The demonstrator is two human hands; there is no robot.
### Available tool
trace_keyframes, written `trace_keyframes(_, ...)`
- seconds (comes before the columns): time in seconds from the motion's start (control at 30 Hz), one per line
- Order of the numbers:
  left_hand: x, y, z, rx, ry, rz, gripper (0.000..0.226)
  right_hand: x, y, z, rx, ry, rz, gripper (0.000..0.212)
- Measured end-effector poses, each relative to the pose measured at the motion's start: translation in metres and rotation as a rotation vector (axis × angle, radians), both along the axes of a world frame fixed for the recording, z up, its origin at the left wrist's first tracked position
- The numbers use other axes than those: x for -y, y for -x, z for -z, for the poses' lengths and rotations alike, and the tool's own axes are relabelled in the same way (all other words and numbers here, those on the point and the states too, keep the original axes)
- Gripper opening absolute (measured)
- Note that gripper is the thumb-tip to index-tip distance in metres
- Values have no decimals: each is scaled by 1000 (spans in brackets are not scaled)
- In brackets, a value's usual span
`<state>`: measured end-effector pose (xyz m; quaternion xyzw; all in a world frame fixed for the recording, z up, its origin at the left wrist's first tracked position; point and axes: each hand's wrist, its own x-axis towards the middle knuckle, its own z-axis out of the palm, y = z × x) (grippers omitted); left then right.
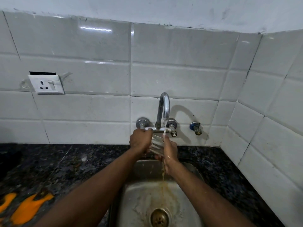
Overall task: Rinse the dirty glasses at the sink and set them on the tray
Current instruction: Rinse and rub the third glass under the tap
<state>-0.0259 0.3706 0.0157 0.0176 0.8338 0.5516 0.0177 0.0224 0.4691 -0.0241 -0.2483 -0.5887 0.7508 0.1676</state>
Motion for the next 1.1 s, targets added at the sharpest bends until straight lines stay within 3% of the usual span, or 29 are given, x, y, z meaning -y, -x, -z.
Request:
trace_keyframes(0.07, 4, -2, 7, 156, -188, -17, 43, -2, 0, -5, 36, -133, -69, 34)
trace_keyframes(0.17, 7, -10, 10, 266, -374, -6, 30, -3, 3, -7, 61, -485, -22, 38)
trace_keyframes(0.27, 10, -10, 9, 407, -445, -4, 27, -7, -4, -12, -93, -878, -66, 35)
trace_keyframes(0.37, 16, -7, 7, 472, -489, 5, 27, -29, -11, -26, -203, -1146, -463, 56)
trace_keyframes(0.43, 17, -9, 8, 478, -462, -5, 28, -39, -12, -37, -114, -1408, -636, 72)
trace_keyframes(0.53, 9, -11, 13, 460, -466, 36, 34, -28, -7, -46, 2, -1797, -569, 65)
trace_keyframes(0.6, 4, -12, 19, 230, -419, 44, 31, -22, -2, -54, 109, -1756, -561, 59)
trace_keyframes(0.67, 8, -14, 21, -213, -222, 107, 18, -27, 2, -61, 234, -1580, -618, 65)
trace_keyframes(0.7, 9, -15, 21, -351, -135, 146, 15, -28, 1, -63, 275, -1516, -643, 69)
trace_keyframes(0.77, 7, -8, 16, -342, -5, 116, 22, -24, -1, -56, 251, -1644, -555, 66)
trace_keyframes(0.83, 0, -2, 6, -127, 141, 7, 28, -16, -2, -37, 151, -1925, -357, 60)
trace_keyframes(0.87, -2, -2, 3, -65, 192, 8, 29, -14, 0, -28, 103, -1966, -298, 61)
trace_keyframes(0.93, -1, -2, 6, -181, 155, 59, 30, -18, 1, -27, 77, -1842, -329, 67)
trace_keyframes(1.03, 12, -13, 14, -569, 76, 209, 25, -28, -1, -47, 107, -1452, -565, 71)
trace_keyframes(1.1, 9, -13, 11, -564, 147, 227, 25, -24, -6, -48, 182, -1403, -592, 71)
